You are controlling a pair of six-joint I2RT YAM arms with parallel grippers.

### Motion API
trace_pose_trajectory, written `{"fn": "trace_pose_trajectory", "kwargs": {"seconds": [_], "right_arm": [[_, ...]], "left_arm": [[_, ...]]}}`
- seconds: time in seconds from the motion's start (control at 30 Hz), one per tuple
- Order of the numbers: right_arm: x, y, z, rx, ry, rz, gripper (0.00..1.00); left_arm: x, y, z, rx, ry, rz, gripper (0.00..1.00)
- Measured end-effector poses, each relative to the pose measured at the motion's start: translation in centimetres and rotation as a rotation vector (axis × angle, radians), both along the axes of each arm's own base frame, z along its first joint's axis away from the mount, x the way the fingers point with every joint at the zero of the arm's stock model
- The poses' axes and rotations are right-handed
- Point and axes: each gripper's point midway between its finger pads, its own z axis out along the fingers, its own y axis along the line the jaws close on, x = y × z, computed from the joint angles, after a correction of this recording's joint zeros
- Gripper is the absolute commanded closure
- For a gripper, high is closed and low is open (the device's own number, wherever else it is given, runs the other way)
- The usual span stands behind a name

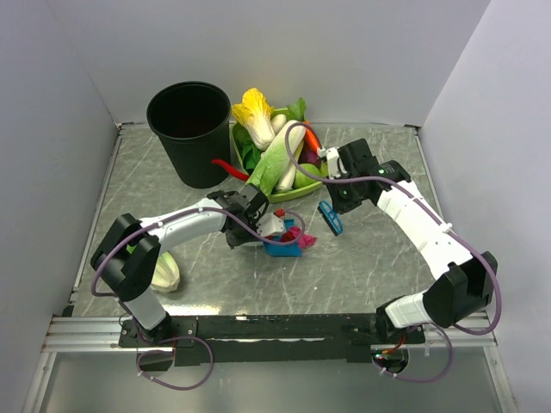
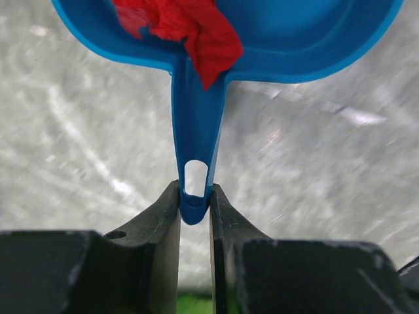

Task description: Sweep away the paper scraps from the table

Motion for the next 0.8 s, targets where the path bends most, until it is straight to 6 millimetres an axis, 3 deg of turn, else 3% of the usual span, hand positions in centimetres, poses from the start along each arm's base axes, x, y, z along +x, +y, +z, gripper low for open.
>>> {"fn": "trace_pose_trajectory", "kwargs": {"seconds": [0.2, 0.47, 0.63, 0.8], "right_arm": [[0.9, -1.6, -2.7, -0.035, 0.080, -0.116, 1.00], [0.9, 1.1, -7.8, 0.019, 0.284, -0.109, 1.00], [0.7, 5.2, -7.0, 0.145, 0.341, -0.021, 1.00], [-0.9, 7.7, -6.1, 0.218, 0.385, 0.061, 1.00]], "left_arm": [[0.7, 2.7, 0.5, 0.140, -0.052, -0.010, 0.99], [0.3, 3.9, -0.8, 0.221, -0.017, -0.012, 0.99], [0.3, 3.4, -1.8, 0.228, 0.012, 0.000, 0.99], [0.5, 1.7, -1.7, 0.152, 0.017, 0.032, 0.99]]}}
